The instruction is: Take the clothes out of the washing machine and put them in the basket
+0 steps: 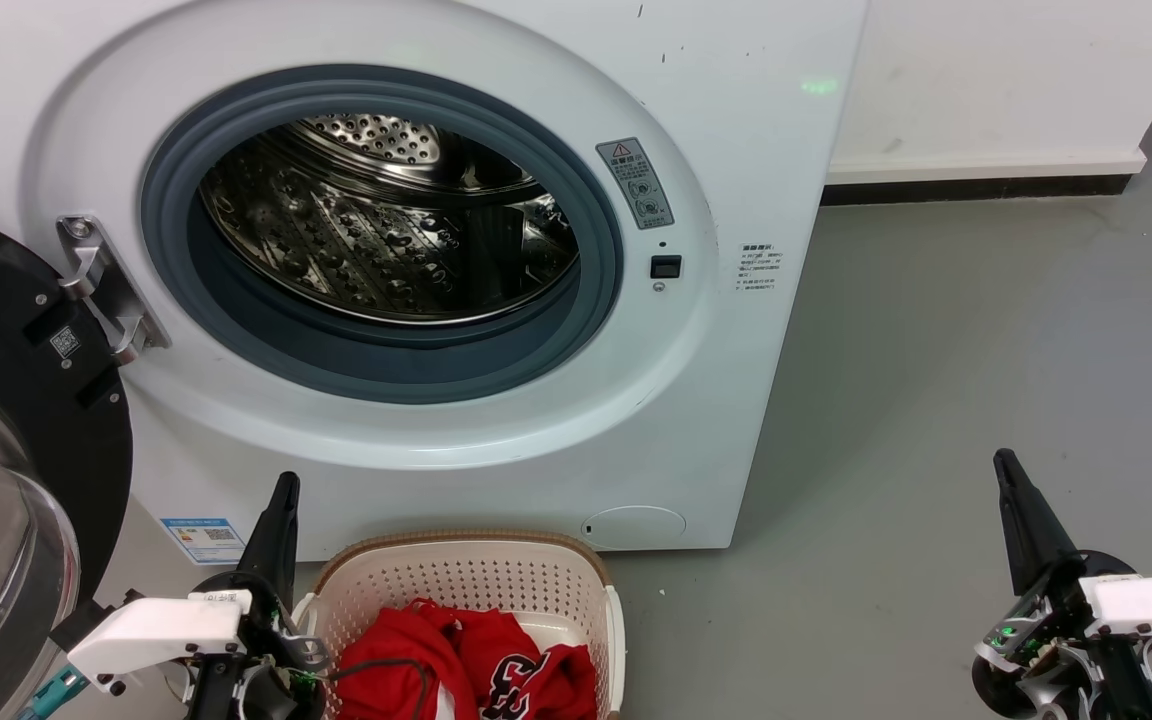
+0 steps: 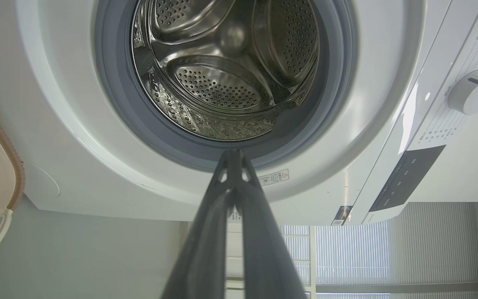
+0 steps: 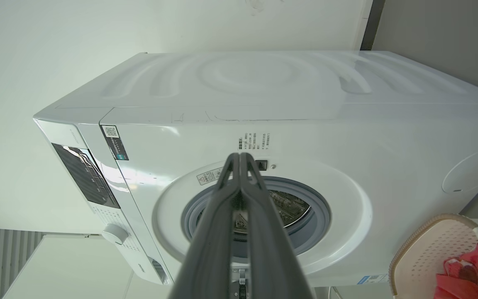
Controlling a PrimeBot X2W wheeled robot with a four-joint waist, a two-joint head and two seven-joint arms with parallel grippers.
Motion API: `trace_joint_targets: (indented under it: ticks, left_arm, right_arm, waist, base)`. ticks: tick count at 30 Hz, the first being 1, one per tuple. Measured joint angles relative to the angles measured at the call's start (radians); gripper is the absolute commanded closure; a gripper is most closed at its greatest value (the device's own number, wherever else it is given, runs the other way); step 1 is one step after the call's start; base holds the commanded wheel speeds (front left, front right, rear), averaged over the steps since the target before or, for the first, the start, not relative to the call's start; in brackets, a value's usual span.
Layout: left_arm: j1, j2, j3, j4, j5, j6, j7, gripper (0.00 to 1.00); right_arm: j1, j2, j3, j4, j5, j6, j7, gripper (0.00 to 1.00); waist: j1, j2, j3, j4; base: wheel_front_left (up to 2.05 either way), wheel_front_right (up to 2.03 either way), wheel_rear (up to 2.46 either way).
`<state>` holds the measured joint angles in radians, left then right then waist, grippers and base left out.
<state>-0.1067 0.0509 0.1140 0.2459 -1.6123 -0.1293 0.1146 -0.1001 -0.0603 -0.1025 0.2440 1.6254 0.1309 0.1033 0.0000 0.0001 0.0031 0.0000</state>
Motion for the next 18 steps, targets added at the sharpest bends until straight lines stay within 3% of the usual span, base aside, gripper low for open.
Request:
trace_joint_targets:
  ticks: [18]
  left_arm:
    - [0.000,0.000,0.000,0.000,0.000,0.000,0.000,1.00]
  right_arm:
    - [0.000,0.001,-0.003,0.000,-0.003,0.000,0.003,1.00]
  waist:
    - [0.0001,0.0000,0.000,0.000]
  base:
    - [0.00,0.00,0.00]
